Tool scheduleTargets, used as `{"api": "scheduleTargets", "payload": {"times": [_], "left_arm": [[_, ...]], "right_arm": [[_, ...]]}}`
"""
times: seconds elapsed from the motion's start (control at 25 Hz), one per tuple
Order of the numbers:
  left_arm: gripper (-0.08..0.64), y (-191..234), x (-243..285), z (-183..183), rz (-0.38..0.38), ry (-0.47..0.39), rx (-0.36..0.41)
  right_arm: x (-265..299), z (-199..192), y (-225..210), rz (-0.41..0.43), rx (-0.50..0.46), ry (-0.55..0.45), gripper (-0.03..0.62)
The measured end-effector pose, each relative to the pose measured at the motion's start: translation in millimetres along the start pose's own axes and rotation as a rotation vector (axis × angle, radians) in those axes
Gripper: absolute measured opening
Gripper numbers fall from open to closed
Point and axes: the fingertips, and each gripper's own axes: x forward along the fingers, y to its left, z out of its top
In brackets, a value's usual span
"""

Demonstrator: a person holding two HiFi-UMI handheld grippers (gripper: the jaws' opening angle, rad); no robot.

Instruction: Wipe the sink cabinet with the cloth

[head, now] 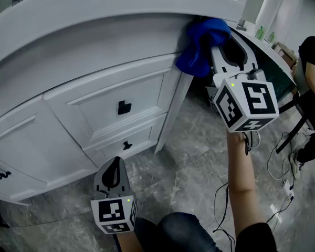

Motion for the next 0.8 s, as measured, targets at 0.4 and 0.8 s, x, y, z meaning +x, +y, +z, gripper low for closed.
{"api": "scheduleTargets", "payload": {"times": [0.4, 0.8], "left_arm": [[0.0, 2.2, -1.9, 2.5, 0.009, -0.004, 0.0], [0.0, 2.6, -4.1, 2.6, 0.017, -0.002, 0.003]], "right_arm": [[-7.2, -16.4, 6.9, 0.017, 0.0, 0.018, 0.114], [-15.1, -33.6, 14.6, 0.028, 0.015, 0.037, 0.114]]}}
